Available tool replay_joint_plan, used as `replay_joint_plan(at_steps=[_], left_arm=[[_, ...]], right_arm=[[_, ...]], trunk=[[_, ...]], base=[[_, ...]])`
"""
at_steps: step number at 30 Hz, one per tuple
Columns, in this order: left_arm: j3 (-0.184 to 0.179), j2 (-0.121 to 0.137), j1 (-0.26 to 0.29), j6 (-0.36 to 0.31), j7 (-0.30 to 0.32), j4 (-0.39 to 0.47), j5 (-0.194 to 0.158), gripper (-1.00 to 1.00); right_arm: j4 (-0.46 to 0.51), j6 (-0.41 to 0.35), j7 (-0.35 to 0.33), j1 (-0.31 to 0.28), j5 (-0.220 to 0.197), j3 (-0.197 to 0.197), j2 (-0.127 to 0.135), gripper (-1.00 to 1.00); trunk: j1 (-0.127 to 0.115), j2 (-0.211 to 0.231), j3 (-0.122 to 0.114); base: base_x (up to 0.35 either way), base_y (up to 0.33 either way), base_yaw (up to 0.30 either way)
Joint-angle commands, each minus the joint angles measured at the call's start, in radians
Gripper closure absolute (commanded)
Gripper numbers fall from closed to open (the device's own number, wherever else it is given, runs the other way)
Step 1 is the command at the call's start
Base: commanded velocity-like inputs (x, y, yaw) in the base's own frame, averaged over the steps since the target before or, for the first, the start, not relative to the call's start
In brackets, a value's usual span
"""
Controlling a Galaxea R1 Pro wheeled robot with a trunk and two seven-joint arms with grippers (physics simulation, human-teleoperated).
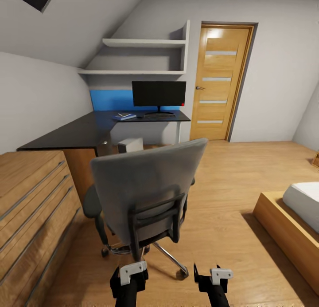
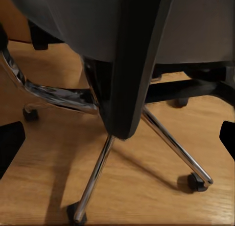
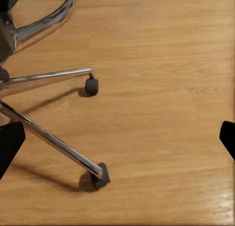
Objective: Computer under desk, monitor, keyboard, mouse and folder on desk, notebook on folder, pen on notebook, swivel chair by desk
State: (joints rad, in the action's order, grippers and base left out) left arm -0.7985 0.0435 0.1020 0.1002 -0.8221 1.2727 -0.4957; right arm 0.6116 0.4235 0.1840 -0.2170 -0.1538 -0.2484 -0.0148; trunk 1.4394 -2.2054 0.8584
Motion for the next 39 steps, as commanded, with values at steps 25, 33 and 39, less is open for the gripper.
replay_joint_plan(at_steps=[25, 33, 39], left_arm=[[0.003, 0.002, 0.002, 0.011, -0.004, -0.003, -0.012, -1.00], [0.158, 0.003, 0.002, 0.012, -0.054, -0.041, -0.059, -1.00], [0.272, 0.005, 0.002, 0.012, -0.089, -0.049, -0.084, -1.00]], right_arm=[[0.000, 0.005, 0.006, -0.001, -0.010, -0.008, -0.001, -1.00], [0.000, 0.006, 0.007, -0.001, -0.011, -0.006, 0.002, -1.00], [0.000, 0.006, 0.007, -0.001, -0.015, -0.003, 0.005, -1.00]], trunk=[[0.000, 0.000, 0.001], [0.000, 0.000, 0.001], [0.000, 0.000, 0.001]], base=[[0.020, 0.114, 0.000], [0.004, 0.079, 0.000], [0.001, 0.015, 0.000]])
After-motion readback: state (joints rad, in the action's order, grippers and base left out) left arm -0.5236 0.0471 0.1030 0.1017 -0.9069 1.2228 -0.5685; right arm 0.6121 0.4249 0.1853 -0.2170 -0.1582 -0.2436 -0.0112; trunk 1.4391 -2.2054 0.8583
